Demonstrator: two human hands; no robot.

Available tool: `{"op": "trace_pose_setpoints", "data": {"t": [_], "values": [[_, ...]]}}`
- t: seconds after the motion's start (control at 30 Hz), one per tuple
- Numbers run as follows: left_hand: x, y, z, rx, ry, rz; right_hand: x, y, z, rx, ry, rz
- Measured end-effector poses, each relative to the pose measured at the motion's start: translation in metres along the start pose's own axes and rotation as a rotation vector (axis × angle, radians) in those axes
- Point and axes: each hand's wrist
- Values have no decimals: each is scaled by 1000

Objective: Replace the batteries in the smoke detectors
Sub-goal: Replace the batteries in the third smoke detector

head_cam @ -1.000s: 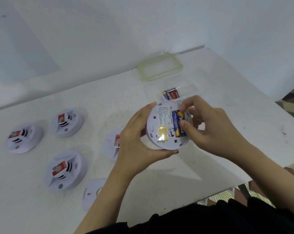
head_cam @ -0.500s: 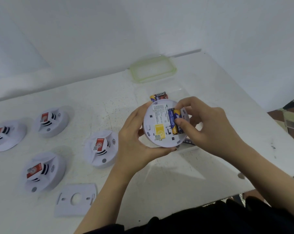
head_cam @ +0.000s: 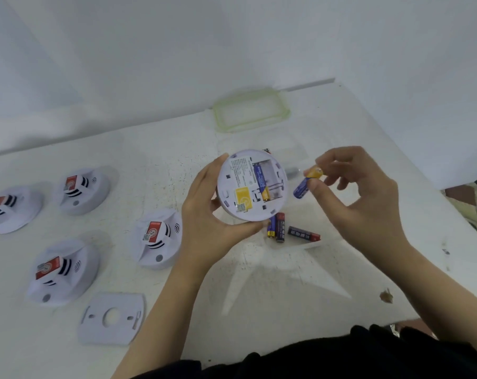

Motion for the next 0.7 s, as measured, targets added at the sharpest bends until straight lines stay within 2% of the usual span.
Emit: {"op": "trace_pose_setpoints", "data": {"t": [0.07,0.17,0.27,0.37,0.57,0.7], "values": [[0,2,-1,-10,-33,-16,-10,3,-7,159,-80,76],[-1,3,-1,14,-74,-41,-20,5,-14,377,-249,83],[2,3,1,46,-76,-69,-17,8,-15,353,-205,45],[-3,3,4,90,-94,-101,-13,17,-16,337,-198,-88],[-19,6,12,170,-96,-68,-12,36,-17,548,-265,-227],[-21,7,15,211,-76,-71,-11,43,-22,587,-327,-294]]}}
Point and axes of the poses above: each hand's wrist, its own y-axis towards the middle knuckle, its own z-axis out of the palm, x = y × z
